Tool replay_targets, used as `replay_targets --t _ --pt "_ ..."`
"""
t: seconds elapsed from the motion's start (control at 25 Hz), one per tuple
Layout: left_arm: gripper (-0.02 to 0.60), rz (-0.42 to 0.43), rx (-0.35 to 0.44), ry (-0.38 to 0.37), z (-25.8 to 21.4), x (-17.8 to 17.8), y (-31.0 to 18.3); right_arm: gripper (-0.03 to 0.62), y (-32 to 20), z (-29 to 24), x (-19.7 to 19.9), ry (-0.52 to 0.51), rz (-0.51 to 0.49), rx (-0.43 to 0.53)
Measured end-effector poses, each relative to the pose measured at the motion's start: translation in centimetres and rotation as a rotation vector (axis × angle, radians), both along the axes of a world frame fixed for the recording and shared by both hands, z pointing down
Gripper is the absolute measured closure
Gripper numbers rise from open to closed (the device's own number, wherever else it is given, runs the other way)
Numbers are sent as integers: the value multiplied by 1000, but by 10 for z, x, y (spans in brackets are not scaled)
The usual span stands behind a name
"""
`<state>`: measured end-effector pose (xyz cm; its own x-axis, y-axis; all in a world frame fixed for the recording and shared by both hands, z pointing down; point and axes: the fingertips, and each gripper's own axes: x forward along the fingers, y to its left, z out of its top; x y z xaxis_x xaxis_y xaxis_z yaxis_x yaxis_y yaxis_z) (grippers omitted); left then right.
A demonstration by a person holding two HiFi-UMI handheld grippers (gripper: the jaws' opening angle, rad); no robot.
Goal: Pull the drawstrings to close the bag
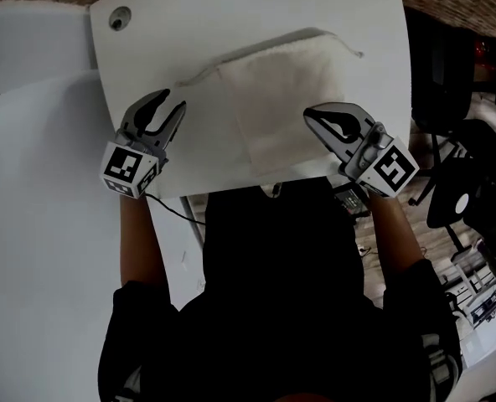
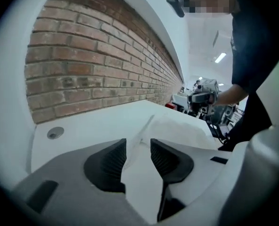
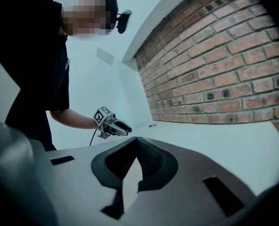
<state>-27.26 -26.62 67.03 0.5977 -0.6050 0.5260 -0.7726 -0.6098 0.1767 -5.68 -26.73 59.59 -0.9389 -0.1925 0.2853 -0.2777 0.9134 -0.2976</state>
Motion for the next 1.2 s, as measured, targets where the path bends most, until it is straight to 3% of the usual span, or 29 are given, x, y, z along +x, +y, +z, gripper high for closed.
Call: replay_targets --t 0.16,0.32,0.56,0.8,0.88,1.04,1.2 --pt "426 188 -7 -130 29 -4 -20 586 -7 26 -1 33 5 -48" --pt "416 389 -72 -215 56 9 -26 586 -14 39 8 42 -13 -93" --pt "413 534 -108 -261 79 -2 -21 586 -12 65 -7 68 -31 -108" --pt "426 558 -186 -353 92 -6 -11 586 -15 75 0 77 -30 -99" --pt "473 583 -208 -404 93 -4 -7 586 -17 79 10 92 -24 -96" --pt "511 582 -256 -470 99 -2 -2 586 -22 85 36 120 -3 -88" --pt "514 555 -337 -507 103 -1 -2 586 -35 86 78 218 2 -1"
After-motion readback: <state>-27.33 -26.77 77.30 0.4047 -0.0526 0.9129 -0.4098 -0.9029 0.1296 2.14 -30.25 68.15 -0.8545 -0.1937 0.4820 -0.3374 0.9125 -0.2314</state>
